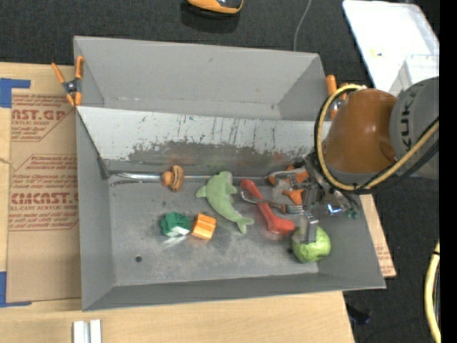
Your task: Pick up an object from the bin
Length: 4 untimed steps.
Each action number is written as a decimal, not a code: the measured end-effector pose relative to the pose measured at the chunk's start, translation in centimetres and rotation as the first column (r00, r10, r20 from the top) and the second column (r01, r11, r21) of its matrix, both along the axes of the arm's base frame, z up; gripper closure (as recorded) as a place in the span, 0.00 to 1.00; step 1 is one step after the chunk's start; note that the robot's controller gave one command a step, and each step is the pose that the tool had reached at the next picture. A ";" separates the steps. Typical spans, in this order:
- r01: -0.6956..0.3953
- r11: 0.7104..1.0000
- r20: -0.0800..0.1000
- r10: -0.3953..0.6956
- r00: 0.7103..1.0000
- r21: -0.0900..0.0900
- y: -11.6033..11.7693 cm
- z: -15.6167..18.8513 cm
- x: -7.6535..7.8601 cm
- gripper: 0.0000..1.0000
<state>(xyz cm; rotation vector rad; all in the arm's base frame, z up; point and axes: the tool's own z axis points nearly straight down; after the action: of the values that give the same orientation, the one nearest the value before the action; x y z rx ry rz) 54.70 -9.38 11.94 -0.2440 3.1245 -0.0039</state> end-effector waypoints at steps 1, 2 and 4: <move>-0.017 1.000 -0.001 0.017 1.000 0.008 -0.1 -2.2 -1.0 0.00; 0.206 0.979 0.000 -0.206 0.979 0.004 -0.7 -3.9 -0.4 0.00; 0.208 0.978 -0.002 -0.208 0.978 0.005 -0.1 -4.7 -1.1 0.00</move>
Offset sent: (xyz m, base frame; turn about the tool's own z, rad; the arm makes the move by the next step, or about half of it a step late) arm 0.0020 -0.0104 -0.0494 0.0619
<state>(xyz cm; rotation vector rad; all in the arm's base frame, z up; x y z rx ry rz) 53.60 -9.47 7.20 0.0846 3.1338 0.0039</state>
